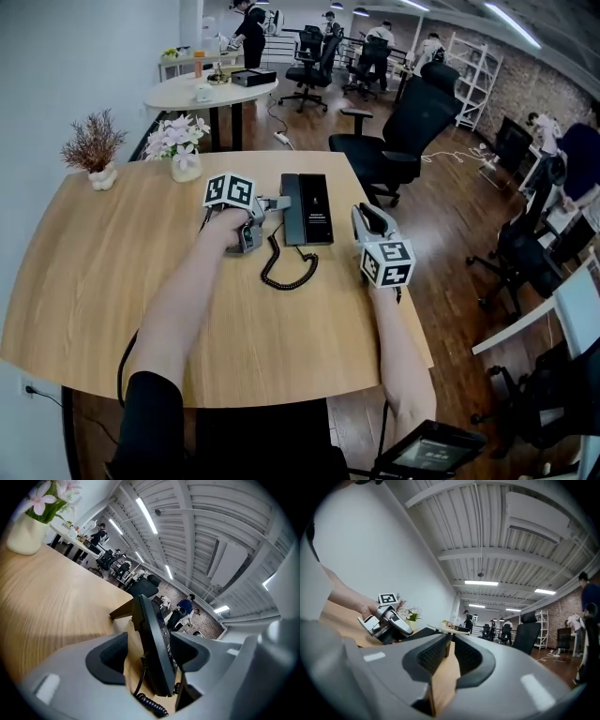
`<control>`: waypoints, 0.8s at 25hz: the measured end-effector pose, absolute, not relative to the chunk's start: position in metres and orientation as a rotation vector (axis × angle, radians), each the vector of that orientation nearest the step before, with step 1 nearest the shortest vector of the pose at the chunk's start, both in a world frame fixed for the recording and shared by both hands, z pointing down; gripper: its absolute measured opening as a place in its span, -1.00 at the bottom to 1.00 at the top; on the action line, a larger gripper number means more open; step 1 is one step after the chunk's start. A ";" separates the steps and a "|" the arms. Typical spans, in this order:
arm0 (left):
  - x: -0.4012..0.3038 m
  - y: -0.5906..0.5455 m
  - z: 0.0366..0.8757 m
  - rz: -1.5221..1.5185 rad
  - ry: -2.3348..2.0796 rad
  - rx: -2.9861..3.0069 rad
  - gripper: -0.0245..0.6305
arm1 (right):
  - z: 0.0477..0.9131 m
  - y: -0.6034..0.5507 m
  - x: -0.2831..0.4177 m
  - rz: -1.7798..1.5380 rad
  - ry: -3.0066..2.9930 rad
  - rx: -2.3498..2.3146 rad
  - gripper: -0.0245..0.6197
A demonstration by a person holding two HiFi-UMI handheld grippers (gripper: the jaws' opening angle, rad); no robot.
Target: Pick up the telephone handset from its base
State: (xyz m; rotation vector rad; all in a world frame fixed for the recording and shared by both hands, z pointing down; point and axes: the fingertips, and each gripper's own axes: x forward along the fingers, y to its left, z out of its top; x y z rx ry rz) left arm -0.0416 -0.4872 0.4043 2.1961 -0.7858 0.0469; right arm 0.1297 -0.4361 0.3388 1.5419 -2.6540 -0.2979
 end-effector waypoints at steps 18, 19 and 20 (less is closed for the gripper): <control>-0.025 -0.456 0.366 -0.313 -0.535 2.251 -0.69 | 0.331 -0.425 0.113 -0.450 -2.611 1.469 -0.80; -0.026 -0.446 0.354 -0.392 -0.479 2.243 -0.69 | 0.330 -0.424 0.113 -0.459 -2.612 1.462 -0.80; -0.027 -0.433 0.341 -0.477 -0.419 2.227 -0.69 | 0.330 -0.423 0.113 -0.464 -2.614 1.457 -0.80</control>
